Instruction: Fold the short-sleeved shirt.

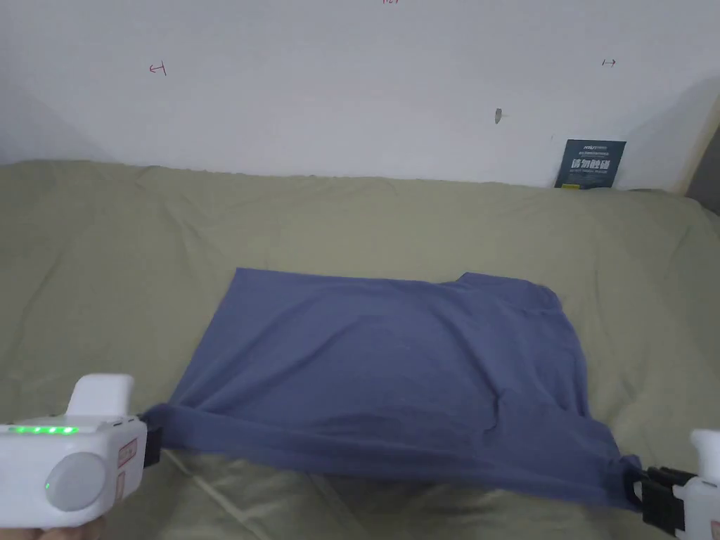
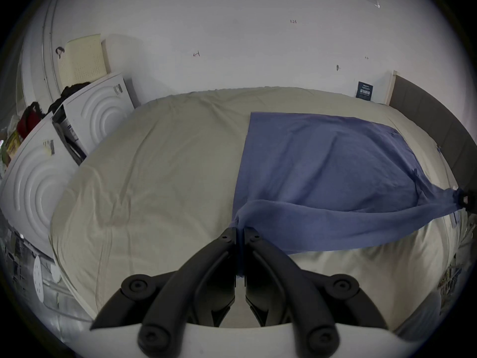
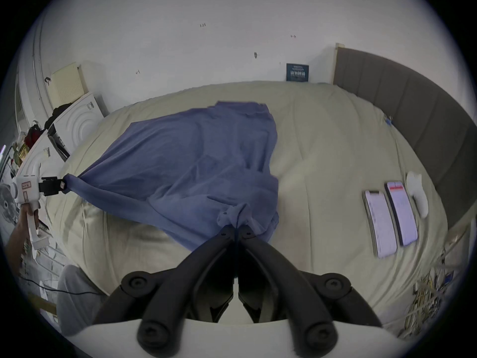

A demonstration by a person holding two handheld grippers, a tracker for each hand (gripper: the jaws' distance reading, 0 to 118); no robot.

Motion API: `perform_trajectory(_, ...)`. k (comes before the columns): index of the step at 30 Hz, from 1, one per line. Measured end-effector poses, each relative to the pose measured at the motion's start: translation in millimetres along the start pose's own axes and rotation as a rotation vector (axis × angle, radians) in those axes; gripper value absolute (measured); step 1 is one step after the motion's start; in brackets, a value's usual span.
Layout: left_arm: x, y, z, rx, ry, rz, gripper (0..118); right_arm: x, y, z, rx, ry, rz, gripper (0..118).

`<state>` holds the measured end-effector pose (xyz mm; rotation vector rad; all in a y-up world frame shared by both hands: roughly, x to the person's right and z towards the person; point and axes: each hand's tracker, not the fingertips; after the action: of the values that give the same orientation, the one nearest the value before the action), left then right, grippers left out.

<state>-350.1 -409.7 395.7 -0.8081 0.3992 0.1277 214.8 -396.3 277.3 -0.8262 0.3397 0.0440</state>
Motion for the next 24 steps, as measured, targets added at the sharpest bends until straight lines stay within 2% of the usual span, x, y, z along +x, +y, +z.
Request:
perform_trajectory(9,-7.0,-66.1,31.3,-0.056,-0.019,0.024,1,12.1,-53.4,19.2,-0.063,0.003,-0.025,3)
perform_trajectory(20,-10.1,-80.3,30.7,-0.097,-0.032,0.045,3,17.2,-65.5,11.8,-0.101,0.001,-0.053,3)
perform_trajectory(21,-10.1,-80.7,30.9,-0.087,-0.041,0.054,19,16.4,-65.7,10.8,-0.105,0.004,-0.052,15)
perform_trajectory(22,-10.4,-79.8,32.1,-0.089,-0.047,0.054,57,13.6,-66.6,9.1,-0.113,-0.019,-0.047,48)
perform_trajectory(23,-12.4,-78.4,32.8,-0.097,-0.045,0.052,103,11.8,-66.2,9.4,-0.130,-0.070,-0.024,92)
perform_trajectory(24,-15.1,-78.7,32.2,-0.122,-0.068,0.061,117,12.8,-66.7,9.4,-0.133,-0.030,-0.023,118)
